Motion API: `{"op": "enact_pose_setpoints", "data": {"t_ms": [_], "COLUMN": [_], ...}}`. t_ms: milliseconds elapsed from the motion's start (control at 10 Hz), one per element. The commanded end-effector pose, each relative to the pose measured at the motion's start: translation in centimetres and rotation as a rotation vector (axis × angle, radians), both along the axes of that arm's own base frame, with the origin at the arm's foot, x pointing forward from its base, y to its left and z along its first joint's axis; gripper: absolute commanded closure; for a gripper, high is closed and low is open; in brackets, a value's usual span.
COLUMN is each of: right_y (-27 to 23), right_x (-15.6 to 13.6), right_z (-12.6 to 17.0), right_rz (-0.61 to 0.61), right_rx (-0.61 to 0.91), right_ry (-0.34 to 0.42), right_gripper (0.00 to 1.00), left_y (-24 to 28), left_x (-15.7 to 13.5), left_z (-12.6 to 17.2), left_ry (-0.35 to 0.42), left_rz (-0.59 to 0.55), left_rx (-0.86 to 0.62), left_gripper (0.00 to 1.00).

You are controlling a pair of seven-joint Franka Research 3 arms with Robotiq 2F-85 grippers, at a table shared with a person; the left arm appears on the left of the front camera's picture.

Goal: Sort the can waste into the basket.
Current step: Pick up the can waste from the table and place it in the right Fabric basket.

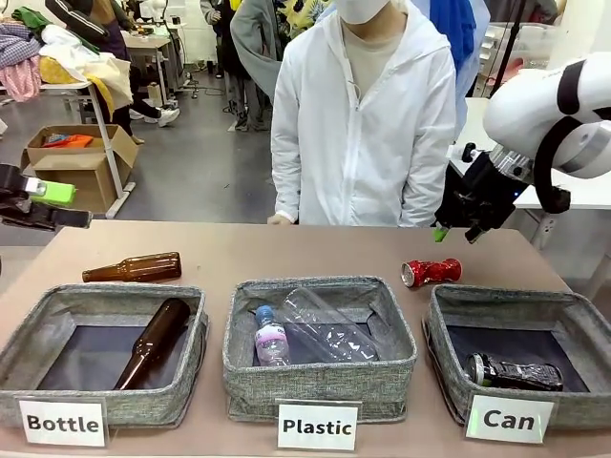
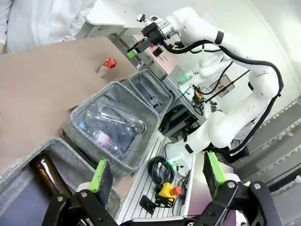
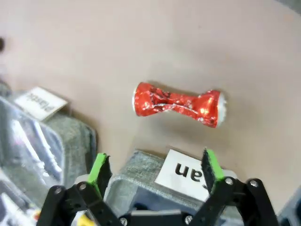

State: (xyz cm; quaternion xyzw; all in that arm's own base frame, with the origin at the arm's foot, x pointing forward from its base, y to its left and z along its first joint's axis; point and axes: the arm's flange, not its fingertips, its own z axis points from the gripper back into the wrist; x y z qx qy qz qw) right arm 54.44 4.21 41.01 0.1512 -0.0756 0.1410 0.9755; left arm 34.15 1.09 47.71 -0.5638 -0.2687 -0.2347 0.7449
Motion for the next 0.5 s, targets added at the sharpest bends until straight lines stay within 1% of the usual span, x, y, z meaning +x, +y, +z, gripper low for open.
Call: {"op": "enact_pose_setpoints", "data": {"t_ms": [0, 100, 200, 300, 400], "right_y": [-0.7, -1.1, -1.2, -1.2, -0.6], "right_x": [2.7, 3.0, 2.7, 2.7, 2.4], "right_z": [-0.5, -0.9, -1.4, -2.1, -2.8], "right_rz": [0.428, 0.832, 1.199, 1.317, 1.333], "right_rx": [0.058, 0.039, 0.069, 0.05, -0.078], "right_ry": [0.01, 0.084, 0.149, 0.157, 0.044], "right_gripper": [0.0, 0.0, 0.0, 0.0, 0.0], "left_y": [-0.2, -0.2, -0.2, -0.2, -0.2], "left_x": [-0.5, -0.5, -0.5, -0.5, -0.5], "left_z": [-0.2, -0.2, -0.2, -0.2, -0.2], "left_ry": [-0.004, -0.004, -0.004, -0.004, -0.004], "left_rz": [-0.005, -0.005, -0.005, -0.005, -0.005], "left_rx": [-0.003, -0.003, -0.003, -0.003, -0.003], "left_gripper": [0.0, 0.0, 0.0, 0.0, 0.0]}}
